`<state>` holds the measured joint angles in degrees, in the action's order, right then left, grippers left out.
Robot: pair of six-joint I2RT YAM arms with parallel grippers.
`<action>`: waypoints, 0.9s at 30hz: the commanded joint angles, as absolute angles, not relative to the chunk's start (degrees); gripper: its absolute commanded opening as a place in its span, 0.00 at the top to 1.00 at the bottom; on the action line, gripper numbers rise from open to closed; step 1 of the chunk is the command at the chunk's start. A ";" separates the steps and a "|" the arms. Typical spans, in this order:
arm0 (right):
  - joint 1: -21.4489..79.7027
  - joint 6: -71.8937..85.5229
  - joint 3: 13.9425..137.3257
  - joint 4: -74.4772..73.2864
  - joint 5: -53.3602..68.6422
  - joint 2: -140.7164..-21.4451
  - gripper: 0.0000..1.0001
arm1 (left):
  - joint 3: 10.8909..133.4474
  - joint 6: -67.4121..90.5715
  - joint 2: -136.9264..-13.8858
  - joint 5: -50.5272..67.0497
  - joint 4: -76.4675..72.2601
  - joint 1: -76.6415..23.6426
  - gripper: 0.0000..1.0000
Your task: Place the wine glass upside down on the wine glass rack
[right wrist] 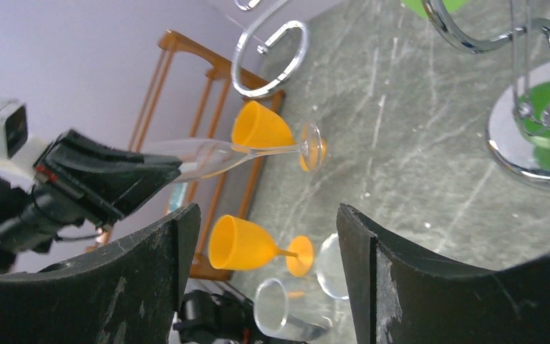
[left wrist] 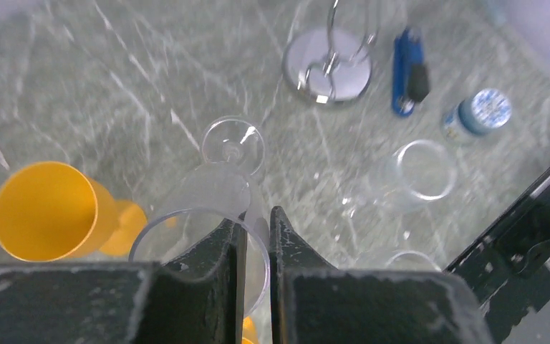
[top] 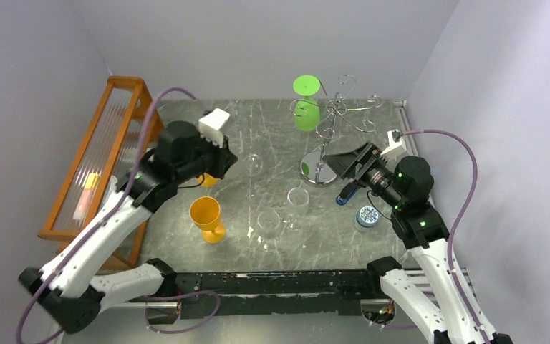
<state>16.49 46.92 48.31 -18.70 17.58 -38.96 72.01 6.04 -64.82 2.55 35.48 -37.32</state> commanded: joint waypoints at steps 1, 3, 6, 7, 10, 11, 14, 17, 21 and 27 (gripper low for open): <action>17.06 53.61 49.09 -12.43 16.88 -39.30 0.27 | 67.29 10.24 -55.60 1.12 19.87 -37.71 0.95; 17.59 54.26 49.72 -11.03 16.31 -40.48 0.27 | 65.17 11.23 -52.37 0.86 15.87 -37.73 0.95; 19.48 54.94 51.41 -9.36 15.09 -42.42 0.27 | 62.97 11.92 -48.57 0.12 12.36 -37.74 0.95; 20.55 55.20 51.91 -8.85 14.09 -42.93 0.27 | 62.63 11.58 -47.25 -1.49 11.89 -37.74 0.95; 26.10 54.72 53.09 -6.90 10.42 -44.87 0.27 | 61.83 10.12 -43.57 -7.81 11.66 -37.71 0.95; 28.52 54.26 53.49 -6.53 8.68 -45.72 0.27 | 61.33 9.94 -42.34 -8.79 10.94 -37.75 0.95; 35.77 53.60 54.80 -4.64 3.46 -49.01 0.27 | 59.29 10.11 -38.81 -8.50 7.67 -37.73 0.95; 41.39 53.45 56.78 -1.75 0.32 -52.50 0.27 | 57.75 10.87 -35.99 -7.83 4.32 -37.77 0.95; 47.32 55.80 61.86 -0.44 -3.56 -58.34 0.34 | 56.62 12.48 -33.29 -6.99 1.38 -37.71 0.95; 54.94 63.24 62.21 9.56 -10.92 -62.64 0.37 | 54.01 17.35 -29.63 -5.44 -4.74 -37.73 0.95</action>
